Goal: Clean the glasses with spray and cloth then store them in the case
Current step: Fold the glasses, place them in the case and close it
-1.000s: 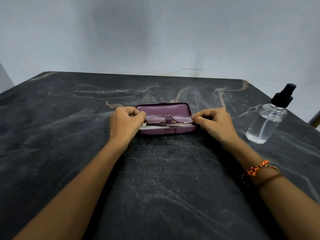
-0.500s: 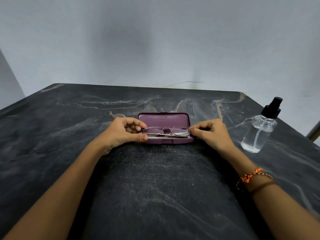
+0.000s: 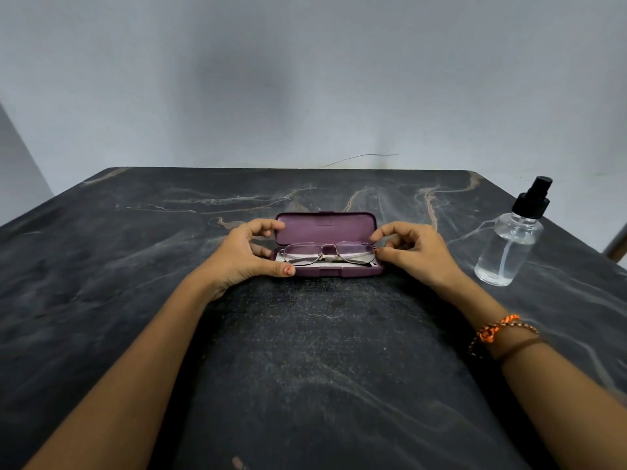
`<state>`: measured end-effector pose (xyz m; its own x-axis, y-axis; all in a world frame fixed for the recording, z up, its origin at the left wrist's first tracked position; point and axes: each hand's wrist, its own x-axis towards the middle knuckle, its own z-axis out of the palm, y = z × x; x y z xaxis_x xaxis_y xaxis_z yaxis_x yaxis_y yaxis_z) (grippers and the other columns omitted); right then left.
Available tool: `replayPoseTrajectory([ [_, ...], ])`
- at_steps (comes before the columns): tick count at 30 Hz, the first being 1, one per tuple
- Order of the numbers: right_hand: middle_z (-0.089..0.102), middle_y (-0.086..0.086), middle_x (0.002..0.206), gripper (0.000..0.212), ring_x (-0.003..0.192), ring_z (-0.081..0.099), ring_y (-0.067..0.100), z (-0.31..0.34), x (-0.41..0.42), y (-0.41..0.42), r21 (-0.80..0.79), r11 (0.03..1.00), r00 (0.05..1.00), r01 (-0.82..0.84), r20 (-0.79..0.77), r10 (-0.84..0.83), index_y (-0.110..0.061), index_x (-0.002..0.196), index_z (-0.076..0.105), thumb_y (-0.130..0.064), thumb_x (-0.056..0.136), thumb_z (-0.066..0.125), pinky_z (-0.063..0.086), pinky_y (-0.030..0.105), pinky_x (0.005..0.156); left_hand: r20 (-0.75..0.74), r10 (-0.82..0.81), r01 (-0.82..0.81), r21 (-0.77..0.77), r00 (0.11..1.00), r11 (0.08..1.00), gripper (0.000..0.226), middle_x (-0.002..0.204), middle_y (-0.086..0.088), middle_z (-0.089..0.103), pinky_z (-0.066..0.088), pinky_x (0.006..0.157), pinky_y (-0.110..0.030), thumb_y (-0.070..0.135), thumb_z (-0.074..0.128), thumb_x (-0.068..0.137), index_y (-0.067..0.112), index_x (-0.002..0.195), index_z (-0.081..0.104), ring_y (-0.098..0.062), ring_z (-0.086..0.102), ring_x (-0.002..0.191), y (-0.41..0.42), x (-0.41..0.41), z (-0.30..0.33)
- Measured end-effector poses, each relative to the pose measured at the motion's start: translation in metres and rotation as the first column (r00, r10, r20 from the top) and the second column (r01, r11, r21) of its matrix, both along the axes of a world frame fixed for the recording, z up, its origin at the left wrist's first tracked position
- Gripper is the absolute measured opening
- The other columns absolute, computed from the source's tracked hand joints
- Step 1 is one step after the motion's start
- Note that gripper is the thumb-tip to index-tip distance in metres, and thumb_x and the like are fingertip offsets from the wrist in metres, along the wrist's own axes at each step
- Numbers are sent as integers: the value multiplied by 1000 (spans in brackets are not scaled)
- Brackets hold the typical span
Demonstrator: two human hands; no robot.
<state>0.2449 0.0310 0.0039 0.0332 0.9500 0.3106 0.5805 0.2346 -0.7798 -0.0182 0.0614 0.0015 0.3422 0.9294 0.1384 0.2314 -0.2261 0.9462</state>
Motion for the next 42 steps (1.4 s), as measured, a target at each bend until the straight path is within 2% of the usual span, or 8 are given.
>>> replayPoseTrajectory([
  [7,59,-1,60,20,57,51,4,1,1,-2,-7,999,999,-47,-16,47,-28,73,68,-8,74,68,40,22,63,42,-11,12,-21,999,1000,98,113,7,50,52,58,-15,21,80,40,22,129,38,-3,61,67,3,-1,-1],
  [12,59,13,70,21,69,55,21,0,0,1,-33,999,995,-12,-101,8,-20,101,64,-16,81,64,48,38,74,43,-13,14,-27,999,1000,107,118,3,48,53,60,-16,23,79,42,19,136,29,-10,57,71,3,-1,-2],
  [16,63,8,79,66,72,60,8,2,4,0,-176,981,978,-82,-201,46,-14,135,39,-32,78,67,47,19,73,41,-21,22,-27,999,999,110,123,-1,46,54,63,-17,22,79,41,19,138,27,-10,57,72,4,-3,-2],
  [20,53,-3,69,97,68,55,6,5,5,-3,-240,938,956,-249,-214,199,-21,136,34,-41,50,76,45,13,69,34,-28,29,-24,999,999,111,121,4,45,54,66,-20,21,80,40,21,138,28,-8,57,71,4,-3,-3],
  [24,47,-5,75,98,71,48,11,0,5,0,-229,943,968,-243,-128,218,-33,126,33,-29,43,85,43,25,71,31,-37,38,-29,999,999,110,119,7,45,52,69,-23,21,82,38,24,136,31,-8,58,74,4,-3,-4],
  [28,48,-8,90,92,73,51,7,-3,7,2,-191,954,973,-229,-68,220,-31,122,34,-12,49,87,43,8,61,24,-48,49,-20,999,999,104,121,3,45,51,74,-27,21,83,38,28,130,36,-15,58,87,4,-3,-3],
  [33,52,-10,107,79,68,58,-3,-3,6,1,-114,961,964,-252,-122,238,-29,111,40,-6,51,86,44,8,56,40,-76,76,-6,996,997,87,118,4,52,53,71,-24,18,83,42,33,116,40,-17,60,93,3,-4,-1],
  [42,62,0,81,49,50,54,0,-1,6,-2,-77,958,961,-276,-22,276,-27,86,50,-11,56,85,45,13,51,-34,-138,140,68,990,988,48,107,8,62,53,71,-20,22,83,49,32,92,64,-9,64,84,1,-2,-1],
])
